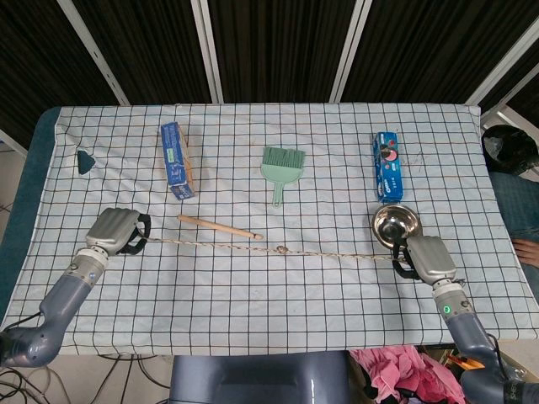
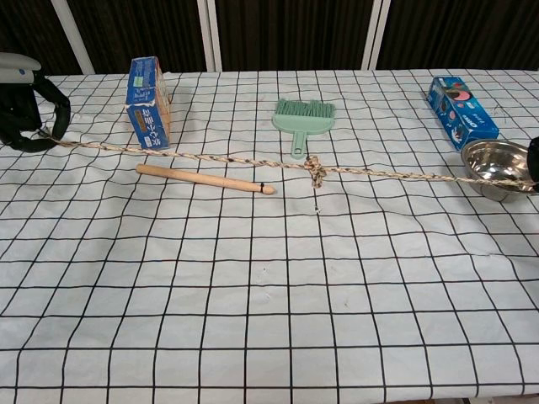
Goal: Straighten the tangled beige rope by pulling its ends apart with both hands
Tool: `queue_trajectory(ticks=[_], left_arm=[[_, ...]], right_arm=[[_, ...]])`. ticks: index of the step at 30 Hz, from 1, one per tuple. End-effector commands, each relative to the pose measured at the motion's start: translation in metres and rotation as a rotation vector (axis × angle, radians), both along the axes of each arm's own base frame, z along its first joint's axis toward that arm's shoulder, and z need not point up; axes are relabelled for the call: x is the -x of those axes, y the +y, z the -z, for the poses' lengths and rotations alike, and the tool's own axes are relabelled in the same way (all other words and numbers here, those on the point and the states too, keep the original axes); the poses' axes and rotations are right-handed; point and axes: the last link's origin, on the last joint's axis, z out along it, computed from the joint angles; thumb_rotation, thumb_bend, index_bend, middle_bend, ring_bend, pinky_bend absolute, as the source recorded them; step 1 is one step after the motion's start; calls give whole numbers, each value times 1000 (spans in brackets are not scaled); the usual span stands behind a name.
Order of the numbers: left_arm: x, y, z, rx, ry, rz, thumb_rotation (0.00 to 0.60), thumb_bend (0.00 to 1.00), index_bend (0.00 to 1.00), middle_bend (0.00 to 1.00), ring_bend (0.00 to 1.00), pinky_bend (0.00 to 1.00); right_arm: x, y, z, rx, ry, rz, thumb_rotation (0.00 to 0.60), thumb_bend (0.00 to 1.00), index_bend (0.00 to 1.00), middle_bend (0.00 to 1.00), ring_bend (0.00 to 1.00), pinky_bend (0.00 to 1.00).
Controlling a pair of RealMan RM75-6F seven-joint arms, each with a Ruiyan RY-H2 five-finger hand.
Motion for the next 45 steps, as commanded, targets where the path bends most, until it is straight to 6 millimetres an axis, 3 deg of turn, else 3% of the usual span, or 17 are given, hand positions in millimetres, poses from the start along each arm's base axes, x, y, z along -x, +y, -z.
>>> queue_trajectory(ticks=[1, 10, 18, 34, 45], left_arm=[[15, 0, -4, 2, 2, -29, 600, 504, 635, 1000, 925, 833], [47, -2, -6, 6, 3, -88, 600, 504, 636, 1000, 925, 833], [68, -3, 3, 25, 6, -119, 600, 504, 635, 1000, 925, 833], [84, 2, 11, 32, 18, -143, 600, 503, 636, 1000, 925, 833], [92, 1, 33, 59, 23, -150, 600, 503, 599, 1000, 924, 833]], right_arm=[[13, 4, -7, 10, 13, 30, 600, 478, 658, 860, 1000, 935], [44, 14, -20, 39, 29, 108, 600, 478, 658, 860, 1000, 935], [61, 17, -19, 37, 49, 140, 600, 479, 658, 860, 1000, 935], [76, 11, -19, 54, 74, 177, 600, 479, 660, 861, 1000, 935], [83, 8, -9, 30, 75, 208, 600, 462, 659, 860, 1000, 936]])
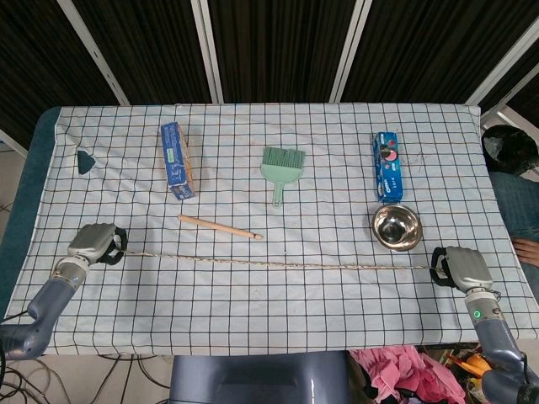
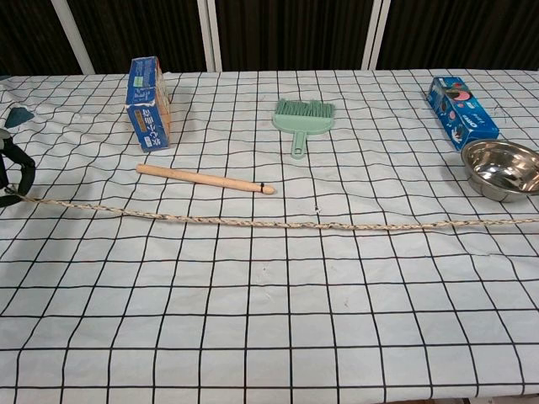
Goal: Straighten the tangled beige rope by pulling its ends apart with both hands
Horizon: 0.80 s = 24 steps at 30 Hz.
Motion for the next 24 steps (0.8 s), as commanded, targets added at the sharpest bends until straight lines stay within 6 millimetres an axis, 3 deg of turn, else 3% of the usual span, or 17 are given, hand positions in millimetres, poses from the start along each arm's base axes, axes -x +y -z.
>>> queue_trajectory(ticks=[1, 7, 17, 24], left_arm=[[2, 0, 6, 12, 4, 1, 600, 503, 592, 1000, 924, 833], [6, 3, 13, 18, 24, -2, 600, 482, 533, 1000, 920, 829], [6, 8, -3, 16, 86, 19, 600, 192, 278, 1000, 910, 824], [-11, 10, -33, -41, 88, 59, 600, 139, 201, 962, 853, 787]], right_arm=[[1, -1, 2, -5, 5, 4, 600, 456, 659, 860, 1000, 936], [4, -2, 5, -23, 21, 23, 600, 378, 629, 859, 1000, 935], [1, 0, -8, -71, 48, 56, 600, 162, 196, 859, 1000, 936], [-17, -2, -35, -21, 22, 47, 600, 144, 90, 839, 995, 928]])
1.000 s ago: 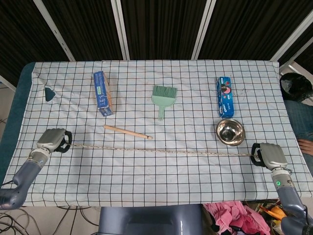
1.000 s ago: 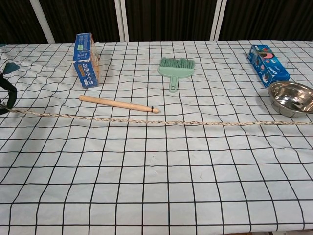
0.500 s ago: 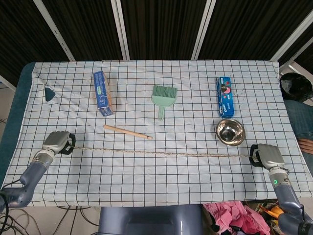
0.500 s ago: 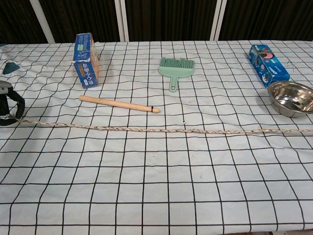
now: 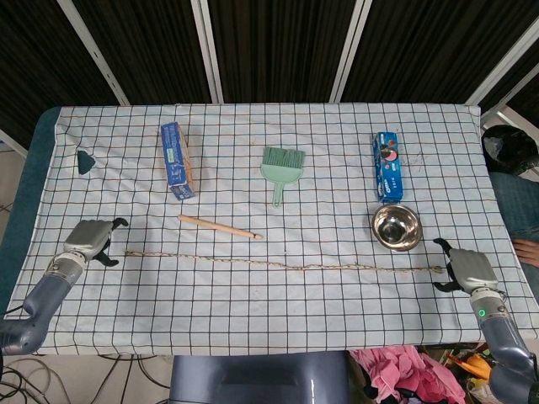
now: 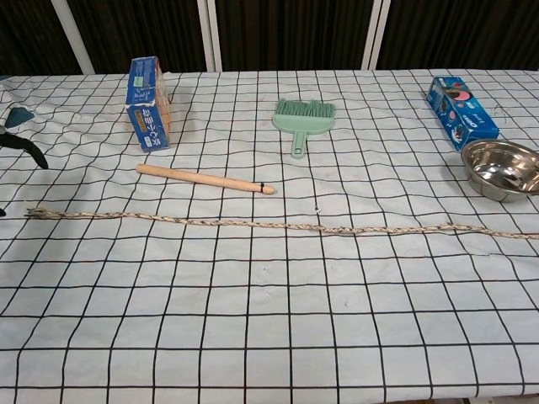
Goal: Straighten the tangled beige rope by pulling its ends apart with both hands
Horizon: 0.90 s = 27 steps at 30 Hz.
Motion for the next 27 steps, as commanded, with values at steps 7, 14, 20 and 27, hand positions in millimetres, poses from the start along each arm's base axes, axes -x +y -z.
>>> queue_trajectory(ticks=[7, 14, 20, 27], left_arm=[[-37, -19, -72, -175, 23, 121, 600, 139, 216, 592, 495, 415], [-52, -89, -113, -398, 109, 185, 600, 115, 172, 256, 127, 167], [-25, -150, -116, -532, 78, 157, 600, 66, 136, 180, 64, 48], [10, -207, -103, -527, 46, 150, 600, 57, 110, 102, 0, 0]], right_arm=[[-49, -2, -86, 334, -17, -131, 600, 145, 24, 512, 705, 640], [-81, 30, -91, 441, 51, -321, 600, 144, 22, 244, 343, 287], [-89, 72, -61, 359, 81, -430, 600, 144, 24, 208, 323, 264], [-81, 104, -20, 300, 57, -455, 600, 136, 21, 189, 298, 254]])
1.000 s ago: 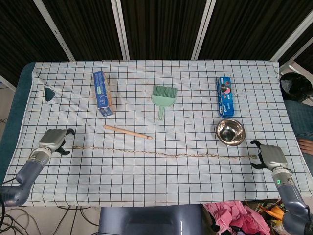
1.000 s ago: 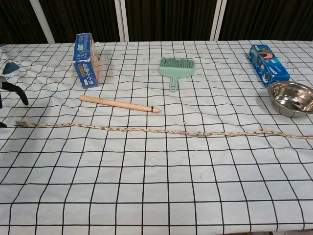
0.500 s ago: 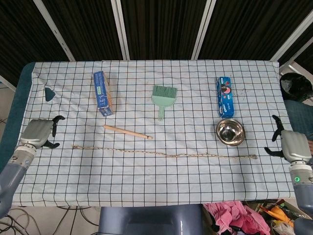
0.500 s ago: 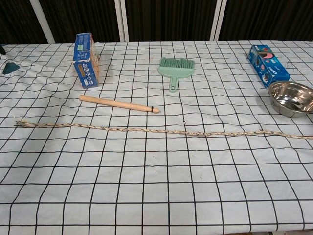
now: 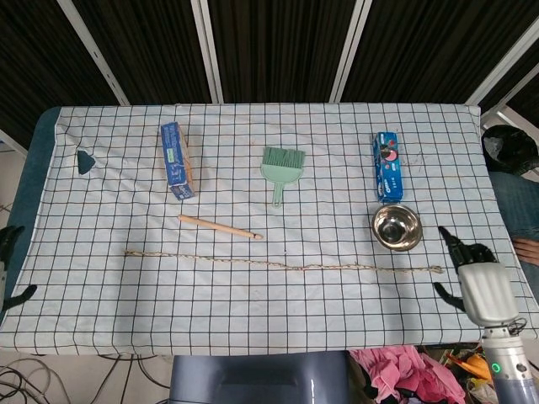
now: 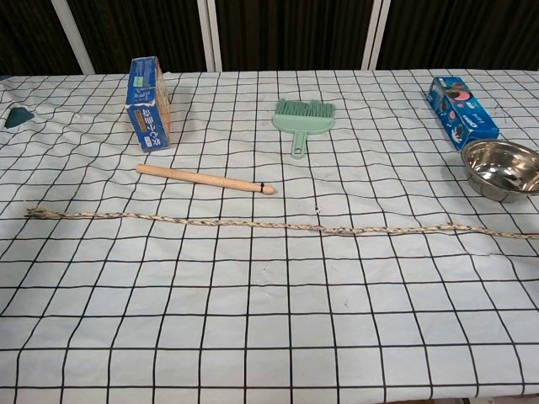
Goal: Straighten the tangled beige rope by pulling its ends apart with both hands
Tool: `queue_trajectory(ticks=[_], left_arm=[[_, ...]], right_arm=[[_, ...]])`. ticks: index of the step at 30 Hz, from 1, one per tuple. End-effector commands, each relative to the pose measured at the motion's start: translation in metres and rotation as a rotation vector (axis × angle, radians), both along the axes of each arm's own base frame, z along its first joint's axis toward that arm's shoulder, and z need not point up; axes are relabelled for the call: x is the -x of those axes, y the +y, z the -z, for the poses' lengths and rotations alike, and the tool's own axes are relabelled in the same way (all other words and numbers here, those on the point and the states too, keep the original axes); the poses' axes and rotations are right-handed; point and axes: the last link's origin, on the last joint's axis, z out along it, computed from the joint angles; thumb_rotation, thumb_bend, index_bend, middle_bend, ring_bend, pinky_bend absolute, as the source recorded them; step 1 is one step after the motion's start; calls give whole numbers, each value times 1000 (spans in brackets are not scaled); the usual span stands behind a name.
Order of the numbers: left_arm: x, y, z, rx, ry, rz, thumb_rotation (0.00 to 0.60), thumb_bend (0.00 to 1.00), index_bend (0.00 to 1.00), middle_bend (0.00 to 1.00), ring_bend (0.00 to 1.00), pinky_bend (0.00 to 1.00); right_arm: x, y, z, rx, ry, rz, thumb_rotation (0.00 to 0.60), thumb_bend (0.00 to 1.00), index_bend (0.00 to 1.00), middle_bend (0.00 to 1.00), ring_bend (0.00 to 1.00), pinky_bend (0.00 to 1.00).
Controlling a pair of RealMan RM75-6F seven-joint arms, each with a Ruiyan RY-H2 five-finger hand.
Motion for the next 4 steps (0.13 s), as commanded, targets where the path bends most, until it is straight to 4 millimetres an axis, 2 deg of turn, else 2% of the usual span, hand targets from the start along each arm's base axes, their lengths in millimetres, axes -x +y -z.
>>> queue_trajectory(ticks=[1, 4], left_arm=[[20, -34, 13, 31, -29, -28, 600, 50, 101, 91, 0, 0], [18, -35, 16, 51, -16, -22, 600, 37, 85, 84, 0, 0]], right_arm=[[9, 18, 22, -33, 16, 16, 600, 134, 18, 182, 290, 252], [11, 18, 26, -62, 23, 35, 600, 132, 5, 165, 278, 250]])
